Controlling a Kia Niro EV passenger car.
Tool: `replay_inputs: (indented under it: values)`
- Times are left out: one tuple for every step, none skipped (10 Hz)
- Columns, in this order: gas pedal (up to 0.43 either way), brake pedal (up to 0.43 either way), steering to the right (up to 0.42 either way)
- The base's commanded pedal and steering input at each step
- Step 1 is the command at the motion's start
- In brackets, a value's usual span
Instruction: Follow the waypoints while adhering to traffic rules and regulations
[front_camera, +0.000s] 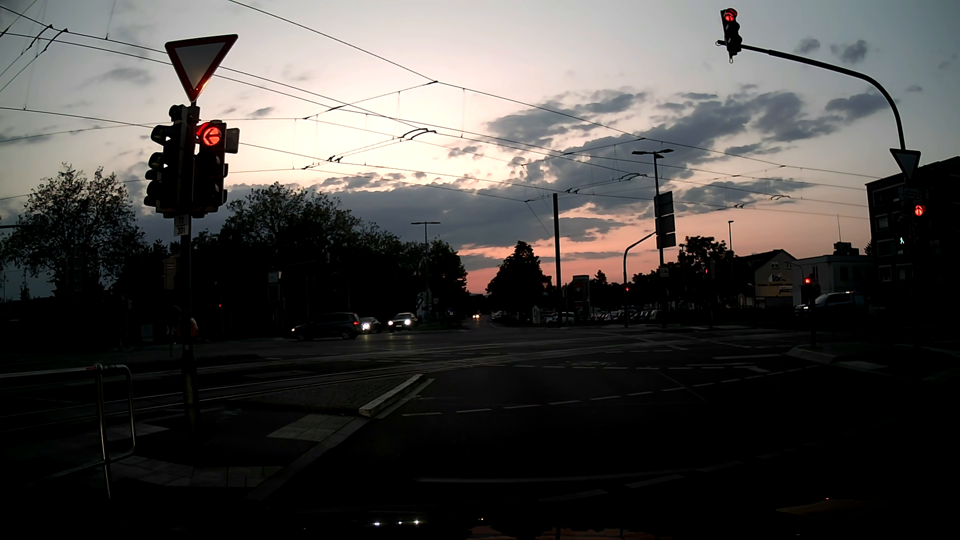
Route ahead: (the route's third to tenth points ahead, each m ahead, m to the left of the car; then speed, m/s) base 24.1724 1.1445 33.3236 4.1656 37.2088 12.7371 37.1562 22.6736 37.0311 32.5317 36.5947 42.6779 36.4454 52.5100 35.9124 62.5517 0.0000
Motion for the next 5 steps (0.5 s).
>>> replay_inputs:
  values:
    - [0.0, 0.244, 0.027]
    - [0.0, 0.244, 0.027]
    - [0.0, 0.244, 0.027]
    - [0.0, 0.244, 0.026]
    - [0.0, 0.244, 0.027]
